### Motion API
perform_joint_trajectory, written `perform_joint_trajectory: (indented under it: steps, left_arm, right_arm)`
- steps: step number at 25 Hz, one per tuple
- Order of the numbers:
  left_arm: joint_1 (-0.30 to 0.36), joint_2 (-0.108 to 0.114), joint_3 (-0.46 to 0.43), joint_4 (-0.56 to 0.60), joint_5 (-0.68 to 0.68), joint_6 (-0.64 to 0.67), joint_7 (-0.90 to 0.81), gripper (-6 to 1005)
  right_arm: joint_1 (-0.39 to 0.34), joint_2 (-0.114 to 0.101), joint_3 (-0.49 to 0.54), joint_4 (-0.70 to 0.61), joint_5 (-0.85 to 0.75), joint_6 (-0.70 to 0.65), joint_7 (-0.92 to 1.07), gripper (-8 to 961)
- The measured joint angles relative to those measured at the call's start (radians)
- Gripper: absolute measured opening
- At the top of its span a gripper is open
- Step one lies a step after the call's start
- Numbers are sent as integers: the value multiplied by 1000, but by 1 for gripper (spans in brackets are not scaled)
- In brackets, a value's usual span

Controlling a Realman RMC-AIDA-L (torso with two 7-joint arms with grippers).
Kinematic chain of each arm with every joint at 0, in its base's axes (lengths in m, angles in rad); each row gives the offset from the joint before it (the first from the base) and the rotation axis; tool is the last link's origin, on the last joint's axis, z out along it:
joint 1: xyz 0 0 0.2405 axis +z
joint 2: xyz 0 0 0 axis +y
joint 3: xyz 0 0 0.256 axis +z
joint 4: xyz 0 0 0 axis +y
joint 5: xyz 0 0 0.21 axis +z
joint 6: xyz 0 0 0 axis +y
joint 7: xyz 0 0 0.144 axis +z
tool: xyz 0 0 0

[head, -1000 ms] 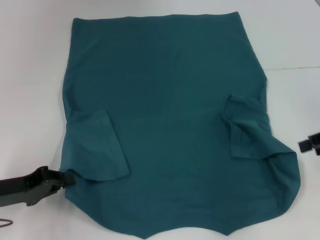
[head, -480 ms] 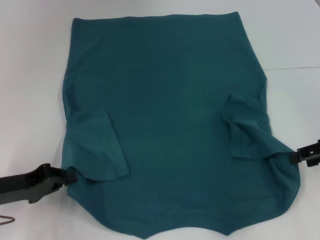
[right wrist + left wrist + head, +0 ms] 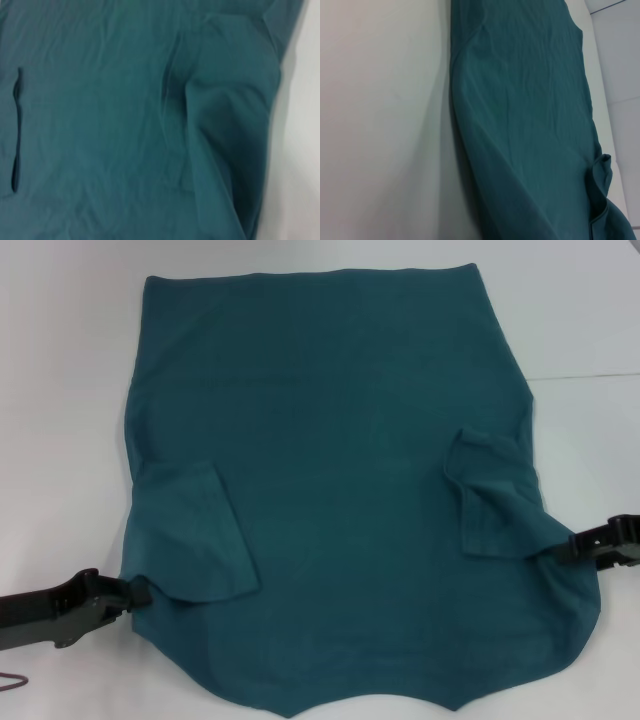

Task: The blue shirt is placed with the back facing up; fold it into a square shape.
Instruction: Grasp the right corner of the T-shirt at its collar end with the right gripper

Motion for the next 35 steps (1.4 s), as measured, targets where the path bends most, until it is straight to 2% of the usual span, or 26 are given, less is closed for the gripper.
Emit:
perform_joint_trajectory:
  steps: [5, 17, 29, 34, 35]
  left_arm:
    - [1, 0, 0, -1, 0, 0, 1, 20]
    - [4, 0, 0, -1, -2, 0, 5, 19]
    - [2, 0, 0, -1, 1, 0, 0, 19]
    - [3, 0, 0, -1, 1, 0, 0, 19]
    - [3, 0, 0, -1, 1, 0, 0, 19]
  right_arm:
    - [19, 11, 0, 28, 1, 34, 0, 682]
    - [31, 12, -12, 43, -19, 46, 23, 618]
    - [27, 9, -14, 50, -35, 65, 25, 158]
    - [28, 10, -36, 51, -35, 66, 25, 2]
    - [28, 11, -44, 49, -35, 66, 25, 2]
